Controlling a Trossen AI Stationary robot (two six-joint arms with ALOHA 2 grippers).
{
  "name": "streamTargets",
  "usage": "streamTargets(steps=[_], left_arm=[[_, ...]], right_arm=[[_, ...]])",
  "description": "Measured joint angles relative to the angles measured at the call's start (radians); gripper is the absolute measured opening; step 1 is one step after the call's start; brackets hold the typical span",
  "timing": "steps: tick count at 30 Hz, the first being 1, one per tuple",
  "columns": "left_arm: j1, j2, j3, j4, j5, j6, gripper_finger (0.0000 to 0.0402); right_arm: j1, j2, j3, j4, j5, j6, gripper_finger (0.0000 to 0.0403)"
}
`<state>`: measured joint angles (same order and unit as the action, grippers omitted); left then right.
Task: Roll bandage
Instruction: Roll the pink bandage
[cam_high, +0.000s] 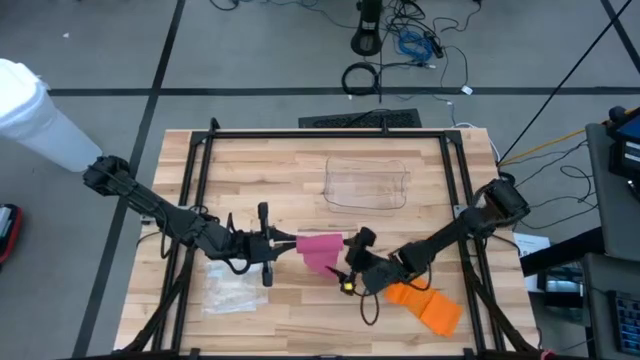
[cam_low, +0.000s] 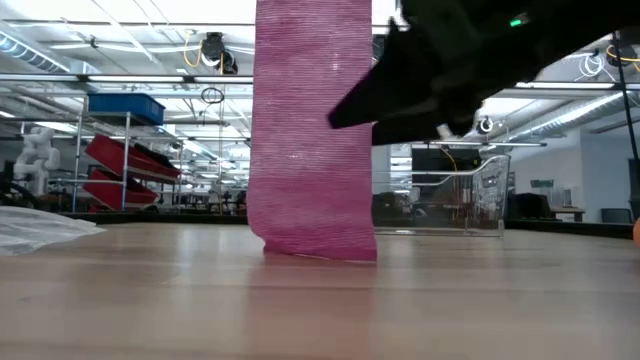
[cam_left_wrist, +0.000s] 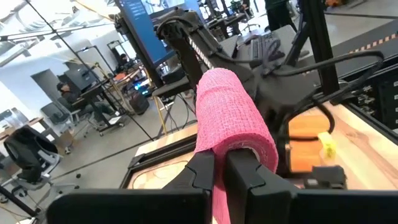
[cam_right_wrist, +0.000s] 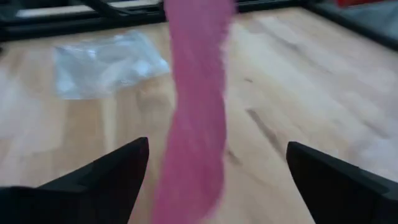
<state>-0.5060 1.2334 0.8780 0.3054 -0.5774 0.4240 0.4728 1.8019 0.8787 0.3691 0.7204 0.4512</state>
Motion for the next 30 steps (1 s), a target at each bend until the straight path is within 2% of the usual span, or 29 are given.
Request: streamTargets(steps=[2,5,8,11,12,13,16,18,22,30], left_arm=[[0.001,0.0,0.0,0.003,0.0,0.0,0.0016],[0.001,0.0,0.0,0.006,0.0,0.0,0.0016],[0.0,0.0,0.0,-0.002,0.0,0.0,0.0016],[0.0,0.0,0.0,-0.011,0.0,0.0,0.0017],[0.0,0.0,0.0,-0.011,0.0,0.0,0.0017],[0.0,0.0,0.0,-0.011,0.0,0.0,0.0017],[0.0,0.0,0.0,-0.011,0.0,0.001,0.0017],[0.0,0.0,0.0,-0.011,0.0,0.001,0.0017],[0.003,0.0,0.0,-0.01,0.0,0.001,0.0017],[0.003,0.0,0.0,-0.009,0.0,0.001,0.0017]], right_arm=[[-0.021,0.037,0.0,0.103,-0.062,-0.061,0.0354],[-0.032,0.081,0.0,0.169,-0.056,-0.162,0.0302],[-0.033,0.107,0.0,0.171,0.006,-0.212,0.02],[-0.033,0.123,0.0,0.171,0.007,-0.231,0.0065],[-0.033,0.126,0.0,0.171,0.007,-0.24,0.0034],[-0.033,0.13,0.0,0.171,0.007,-0.244,0.002],[-0.047,0.137,0.0,0.128,0.0,-0.164,0.0027],[-0.067,0.144,0.0,0.07,-0.047,-0.105,0.0029],[-0.09,0.146,0.0,0.009,-0.082,0.009,0.0015],[-0.076,0.145,0.0,0.12,-0.099,-0.157,0.0001]])
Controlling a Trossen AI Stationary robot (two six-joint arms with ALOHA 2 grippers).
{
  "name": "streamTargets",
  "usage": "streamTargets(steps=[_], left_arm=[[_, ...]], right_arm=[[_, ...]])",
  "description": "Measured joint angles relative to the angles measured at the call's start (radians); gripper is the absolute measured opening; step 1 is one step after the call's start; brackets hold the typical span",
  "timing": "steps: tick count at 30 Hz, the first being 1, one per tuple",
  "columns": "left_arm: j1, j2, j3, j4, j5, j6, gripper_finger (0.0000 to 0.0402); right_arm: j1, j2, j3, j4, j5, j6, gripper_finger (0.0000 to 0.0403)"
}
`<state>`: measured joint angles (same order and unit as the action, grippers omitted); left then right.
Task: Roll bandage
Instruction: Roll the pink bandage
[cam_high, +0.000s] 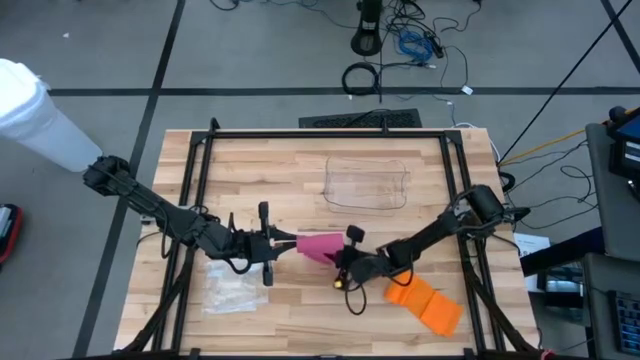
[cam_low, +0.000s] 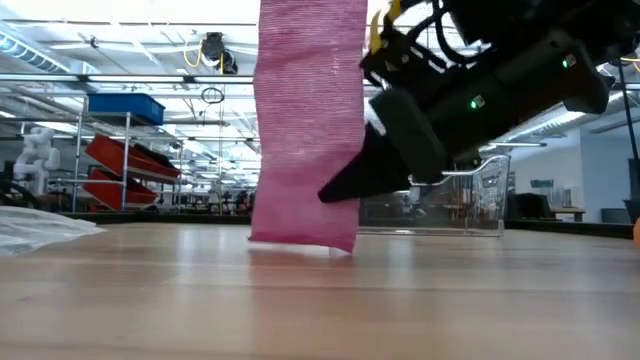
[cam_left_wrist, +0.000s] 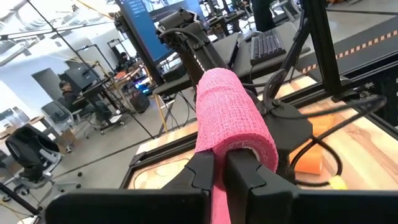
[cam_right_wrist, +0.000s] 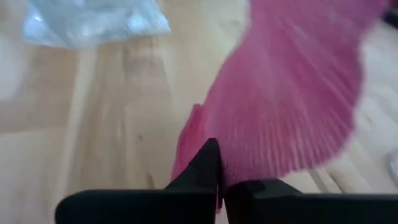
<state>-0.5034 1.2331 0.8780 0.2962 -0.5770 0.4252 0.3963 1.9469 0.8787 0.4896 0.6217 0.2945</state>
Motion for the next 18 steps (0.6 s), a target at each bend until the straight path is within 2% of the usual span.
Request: streamTargets(steps=[4,11,18], left_arm=[[0.0,0.0,0.0,-0.012,-0.002,0.0,0.0017],[0.025,0.001,0.0,-0.07,-0.054,0.052,0.0018],[0.078,0.002,0.0,-0.147,-0.047,0.052,0.0018]], right_arm=[[0.034,-0.002,0.0,0.079,0.003,-0.098,0.0],[0.168,-0.008,0.021,0.229,-0.026,-0.329,0.0],[0.246,-0.086,0.174,0.114,-0.02,-0.521,0.0]])
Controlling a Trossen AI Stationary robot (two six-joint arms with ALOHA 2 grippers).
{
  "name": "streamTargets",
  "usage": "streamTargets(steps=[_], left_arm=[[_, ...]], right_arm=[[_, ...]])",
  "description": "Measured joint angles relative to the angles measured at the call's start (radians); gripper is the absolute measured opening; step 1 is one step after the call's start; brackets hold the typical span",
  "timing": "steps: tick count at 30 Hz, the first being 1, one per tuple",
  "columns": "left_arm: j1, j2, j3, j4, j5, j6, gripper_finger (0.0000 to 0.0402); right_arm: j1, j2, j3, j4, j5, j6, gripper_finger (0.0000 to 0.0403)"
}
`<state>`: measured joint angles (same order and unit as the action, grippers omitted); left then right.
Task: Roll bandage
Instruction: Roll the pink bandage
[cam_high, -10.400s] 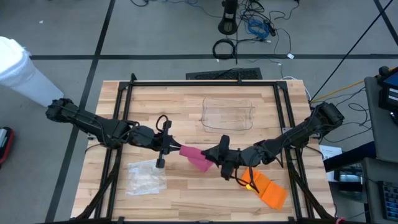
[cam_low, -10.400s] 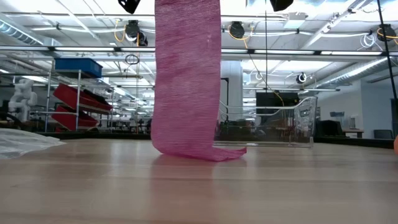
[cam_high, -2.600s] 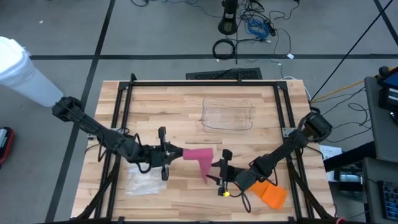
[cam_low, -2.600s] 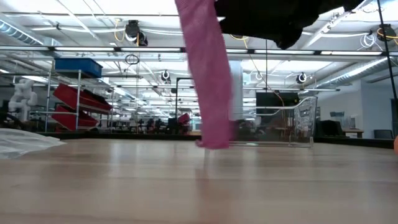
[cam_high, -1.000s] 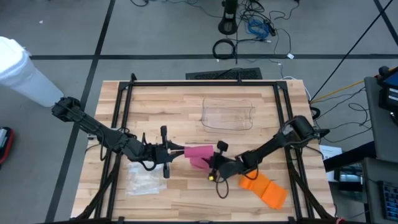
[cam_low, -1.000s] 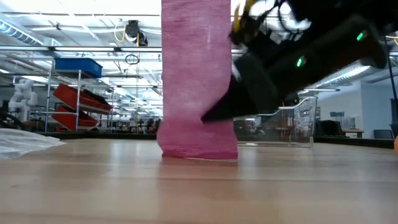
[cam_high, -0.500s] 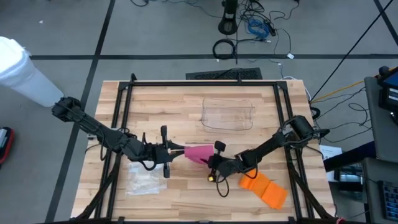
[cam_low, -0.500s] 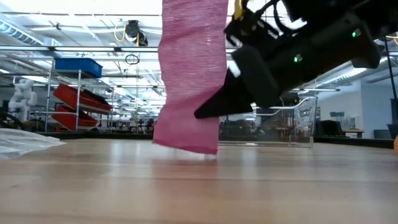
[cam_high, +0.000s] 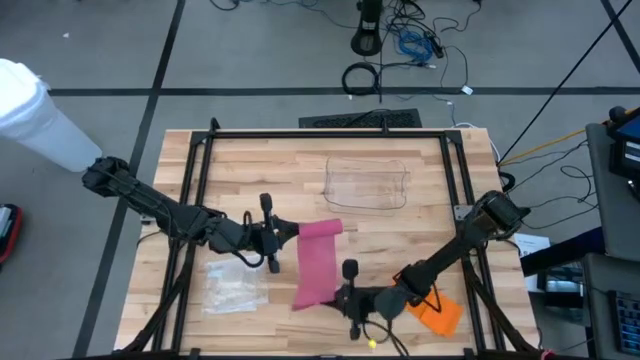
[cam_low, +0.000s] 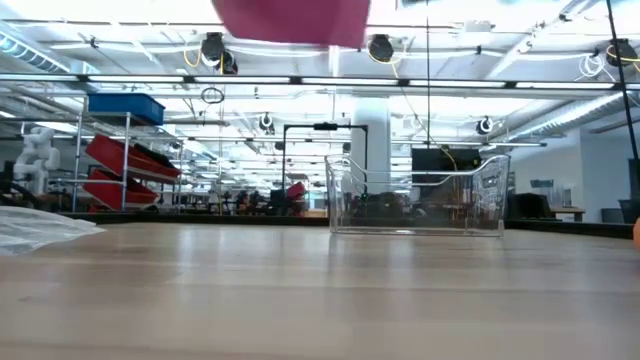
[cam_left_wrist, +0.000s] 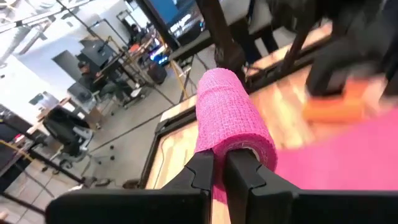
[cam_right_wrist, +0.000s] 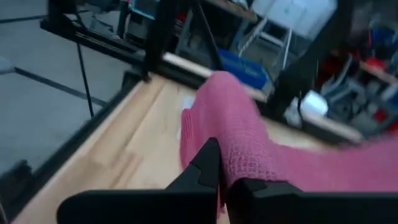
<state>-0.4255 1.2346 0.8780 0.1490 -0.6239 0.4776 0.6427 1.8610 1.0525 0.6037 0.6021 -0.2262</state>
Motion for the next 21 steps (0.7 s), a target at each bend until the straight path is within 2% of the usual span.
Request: streamTargets(steps=[2,7,9,21], left_arm=[[0.014,0.003,0.0,-0.014,0.043,-0.001,0.0018],[0.032,0.005,0.0,-0.035,0.196,-0.028,0.0018],[0.038,0.005,0.0,-0.035,0.228,-0.035,0.0018],[0.046,0.024,0.0,-0.034,0.235,-0.052,0.0018]], right_arm=[[0.014,-0.036,0.048,-0.068,0.03,-0.06,0.0],[0.047,-0.134,0.127,-0.276,0.281,-0.209,0.0],[0.05,-0.175,0.135,-0.292,0.331,-0.258,0.0],[0.024,-0.373,0.137,-0.277,0.332,-0.337,0.0]])
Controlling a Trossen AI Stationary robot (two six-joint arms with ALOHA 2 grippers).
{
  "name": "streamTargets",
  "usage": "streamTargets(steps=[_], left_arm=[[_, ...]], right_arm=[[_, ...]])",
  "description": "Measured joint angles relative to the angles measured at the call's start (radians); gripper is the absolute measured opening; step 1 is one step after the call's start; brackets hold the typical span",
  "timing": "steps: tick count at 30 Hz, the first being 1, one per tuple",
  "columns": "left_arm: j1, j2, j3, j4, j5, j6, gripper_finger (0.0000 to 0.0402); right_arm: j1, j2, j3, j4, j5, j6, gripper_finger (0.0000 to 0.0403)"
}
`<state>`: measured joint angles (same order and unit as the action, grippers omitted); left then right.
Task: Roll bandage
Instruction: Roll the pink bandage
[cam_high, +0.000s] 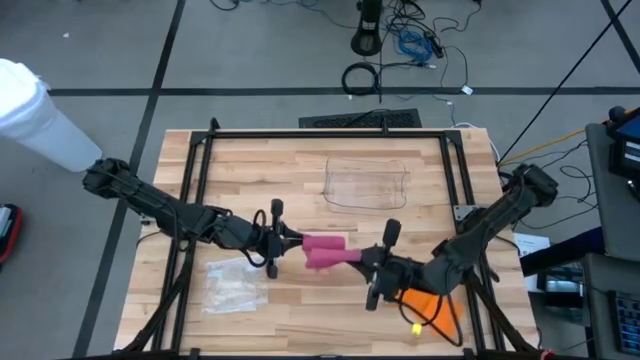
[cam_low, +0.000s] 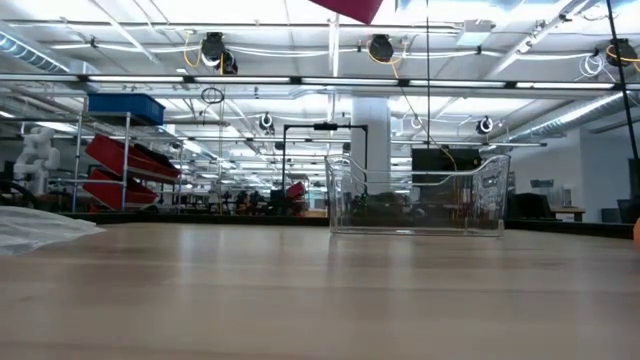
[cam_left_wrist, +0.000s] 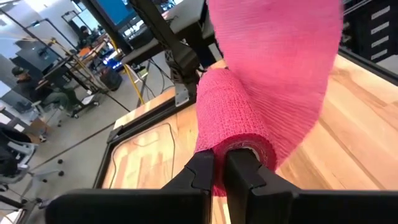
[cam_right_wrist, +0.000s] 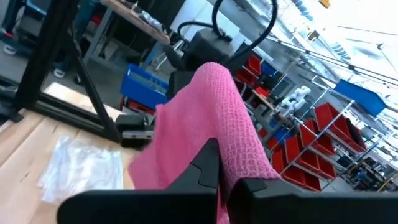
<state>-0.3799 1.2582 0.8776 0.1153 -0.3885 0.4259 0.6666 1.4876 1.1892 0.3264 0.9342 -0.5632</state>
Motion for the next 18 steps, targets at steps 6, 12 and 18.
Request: streamTargets(steps=[6,12,18], left_arm=[[0.036,0.012,0.0,0.011,-0.009,-0.028,0.0018],[0.076,0.032,0.0,0.015,-0.052,-0.076,0.0018],[0.085,0.033,0.0,0.033,-0.169,-0.085,0.0018]], right_arm=[[-0.011,-0.011,0.0,0.019,-0.041,-0.005,0.0],[-0.012,-0.011,0.0,0.016,-0.05,0.085,0.0],[0.033,0.017,-0.001,-0.072,-0.052,0.266,0.0]])
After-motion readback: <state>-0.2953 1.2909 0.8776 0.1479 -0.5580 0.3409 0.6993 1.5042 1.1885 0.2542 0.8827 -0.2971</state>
